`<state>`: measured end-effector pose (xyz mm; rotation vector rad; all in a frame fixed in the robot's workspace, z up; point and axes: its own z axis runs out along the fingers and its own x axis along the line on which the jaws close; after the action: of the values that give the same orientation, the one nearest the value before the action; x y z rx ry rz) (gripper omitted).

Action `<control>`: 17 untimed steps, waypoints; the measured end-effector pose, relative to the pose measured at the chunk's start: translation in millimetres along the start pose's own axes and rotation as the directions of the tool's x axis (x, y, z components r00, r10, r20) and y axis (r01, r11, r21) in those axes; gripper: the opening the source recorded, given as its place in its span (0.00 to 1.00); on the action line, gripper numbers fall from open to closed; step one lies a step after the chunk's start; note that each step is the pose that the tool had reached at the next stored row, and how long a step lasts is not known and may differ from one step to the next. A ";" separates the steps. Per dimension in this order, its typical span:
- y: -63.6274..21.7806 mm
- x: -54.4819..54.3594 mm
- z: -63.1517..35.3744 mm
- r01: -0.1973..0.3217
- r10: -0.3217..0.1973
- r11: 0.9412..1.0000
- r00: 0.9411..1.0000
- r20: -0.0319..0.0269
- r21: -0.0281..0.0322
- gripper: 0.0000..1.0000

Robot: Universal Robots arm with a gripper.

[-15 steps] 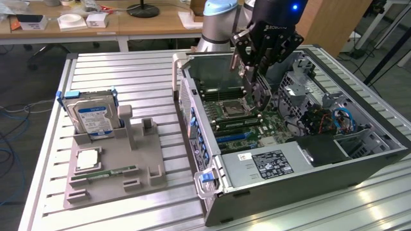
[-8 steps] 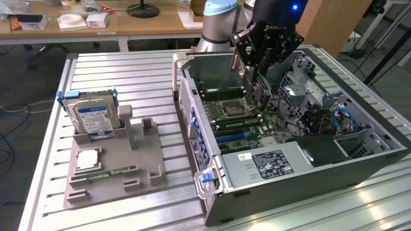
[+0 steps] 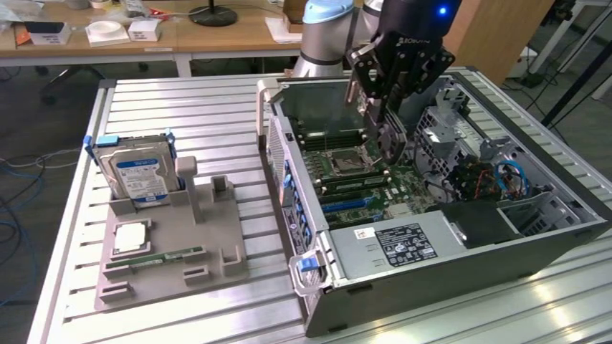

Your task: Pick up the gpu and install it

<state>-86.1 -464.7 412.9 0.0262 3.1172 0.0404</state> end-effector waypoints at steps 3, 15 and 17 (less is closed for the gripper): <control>0.1 -5.2 0.1 0.000 0.000 1.000 1.000 0.000 0.000 0.26; 0.1 -10.7 0.2 0.000 0.000 1.000 1.000 0.000 0.000 0.26; 0.1 -10.6 0.2 0.000 0.000 1.000 1.000 0.000 0.000 0.26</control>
<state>-75.4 -464.8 412.9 0.0262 3.1172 0.0404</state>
